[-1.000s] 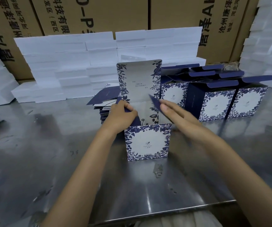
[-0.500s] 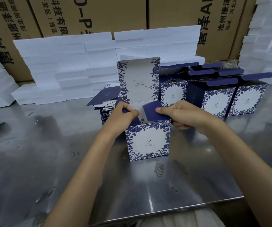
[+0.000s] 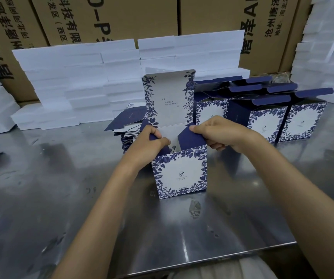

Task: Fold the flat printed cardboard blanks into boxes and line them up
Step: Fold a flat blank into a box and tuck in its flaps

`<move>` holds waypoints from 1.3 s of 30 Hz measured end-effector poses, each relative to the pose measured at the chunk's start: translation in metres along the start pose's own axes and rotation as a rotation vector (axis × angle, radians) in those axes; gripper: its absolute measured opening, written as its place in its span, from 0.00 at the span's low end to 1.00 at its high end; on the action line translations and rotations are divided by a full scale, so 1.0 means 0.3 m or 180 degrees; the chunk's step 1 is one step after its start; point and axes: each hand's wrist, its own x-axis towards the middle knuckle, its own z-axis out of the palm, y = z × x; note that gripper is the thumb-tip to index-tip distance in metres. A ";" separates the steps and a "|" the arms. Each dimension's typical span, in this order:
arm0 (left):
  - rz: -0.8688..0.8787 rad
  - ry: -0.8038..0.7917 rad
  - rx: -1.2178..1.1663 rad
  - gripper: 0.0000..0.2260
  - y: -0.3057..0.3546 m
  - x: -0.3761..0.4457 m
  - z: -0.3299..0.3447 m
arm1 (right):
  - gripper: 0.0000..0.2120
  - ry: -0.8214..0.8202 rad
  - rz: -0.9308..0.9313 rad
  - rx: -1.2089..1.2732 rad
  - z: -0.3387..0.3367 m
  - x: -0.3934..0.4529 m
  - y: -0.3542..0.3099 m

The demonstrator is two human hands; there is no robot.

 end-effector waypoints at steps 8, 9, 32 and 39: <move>0.0018 -0.0024 0.0198 0.09 0.003 -0.005 0.003 | 0.23 0.0362 0.0006 0.0125 0.017 0.043 0.016; 0.0029 -0.0011 0.0210 0.09 0.003 -0.007 0.001 | 0.22 0.0439 0.0004 0.0138 0.016 0.044 0.017; 0.0929 0.0780 -0.1186 0.16 -0.005 -0.089 0.043 | 0.13 0.0482 -0.1206 0.0865 0.042 -0.028 0.050; 0.0813 0.0675 -0.1198 0.18 -0.040 -0.096 0.011 | 0.23 0.0014 -0.0617 0.1661 0.002 -0.017 0.094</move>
